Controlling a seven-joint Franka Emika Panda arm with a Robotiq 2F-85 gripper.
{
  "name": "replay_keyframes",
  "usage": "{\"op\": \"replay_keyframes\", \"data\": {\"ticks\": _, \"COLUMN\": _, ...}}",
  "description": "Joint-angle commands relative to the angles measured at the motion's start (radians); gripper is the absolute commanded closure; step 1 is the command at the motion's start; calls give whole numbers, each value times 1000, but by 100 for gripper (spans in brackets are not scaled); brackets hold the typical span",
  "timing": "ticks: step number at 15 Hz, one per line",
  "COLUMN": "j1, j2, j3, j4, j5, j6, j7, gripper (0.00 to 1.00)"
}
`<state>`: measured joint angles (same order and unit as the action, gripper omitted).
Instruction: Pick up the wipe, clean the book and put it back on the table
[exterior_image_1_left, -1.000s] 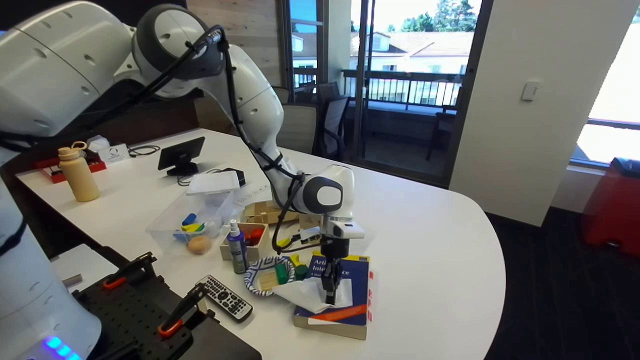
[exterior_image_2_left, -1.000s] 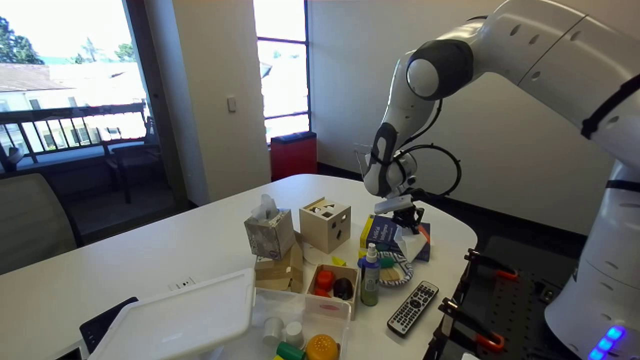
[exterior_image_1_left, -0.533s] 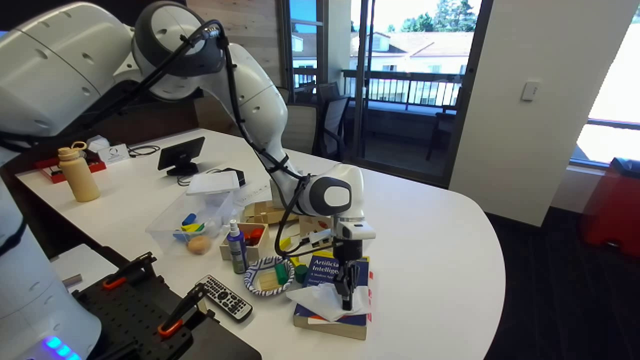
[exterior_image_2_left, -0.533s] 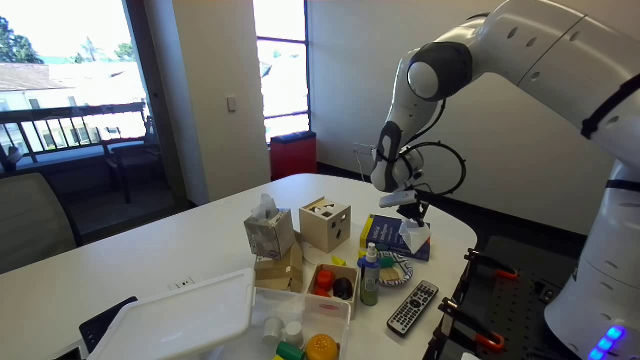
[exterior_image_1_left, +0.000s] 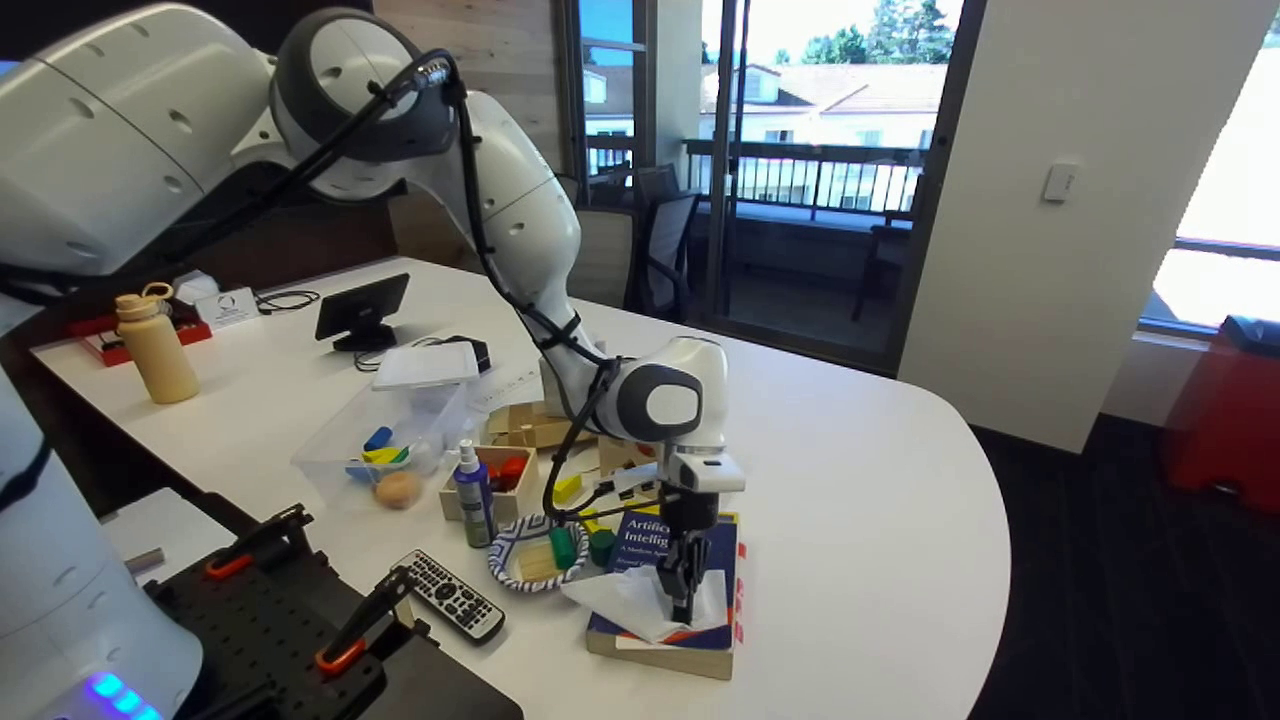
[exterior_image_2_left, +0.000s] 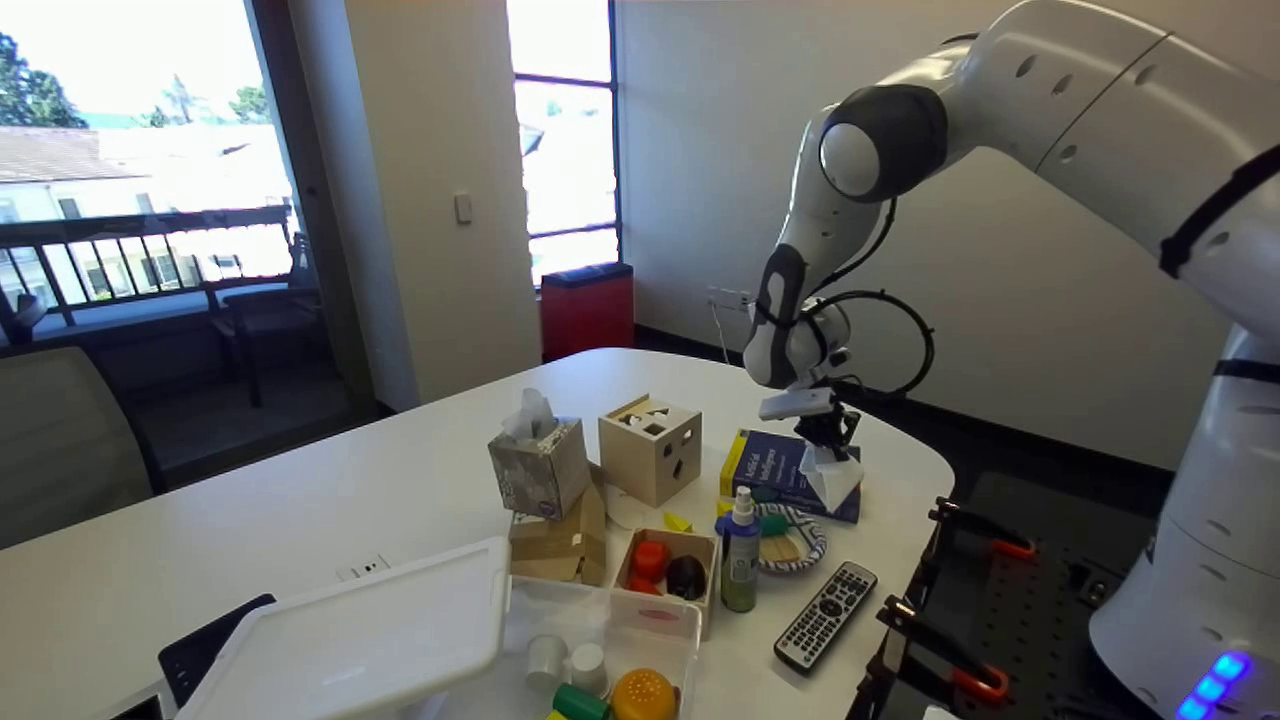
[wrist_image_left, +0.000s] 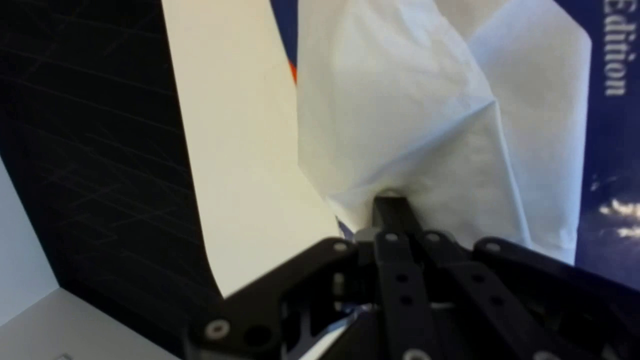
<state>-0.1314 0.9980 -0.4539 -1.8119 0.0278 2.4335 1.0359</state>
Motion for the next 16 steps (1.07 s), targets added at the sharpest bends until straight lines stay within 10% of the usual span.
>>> {"op": "replay_keyframes", "data": {"ticks": 1, "j1": -43, "j2": -42, "j3": 94, "j4": 9, "j5": 46, "j6": -34, "j7": -69, "gripper": 100}}
{"op": "replay_keyframes", "data": {"ticks": 8, "j1": -59, "j2": -72, "j3": 195, "j4": 40, "j5": 161, "j6": 50, "j7": -129, "gripper": 100}}
{"op": "replay_keyframes", "data": {"ticks": 16, "j1": 3, "j2": -60, "j3": 81, "j4": 23, "j5": 122, "j6": 206, "j7": -67, "gripper": 100}}
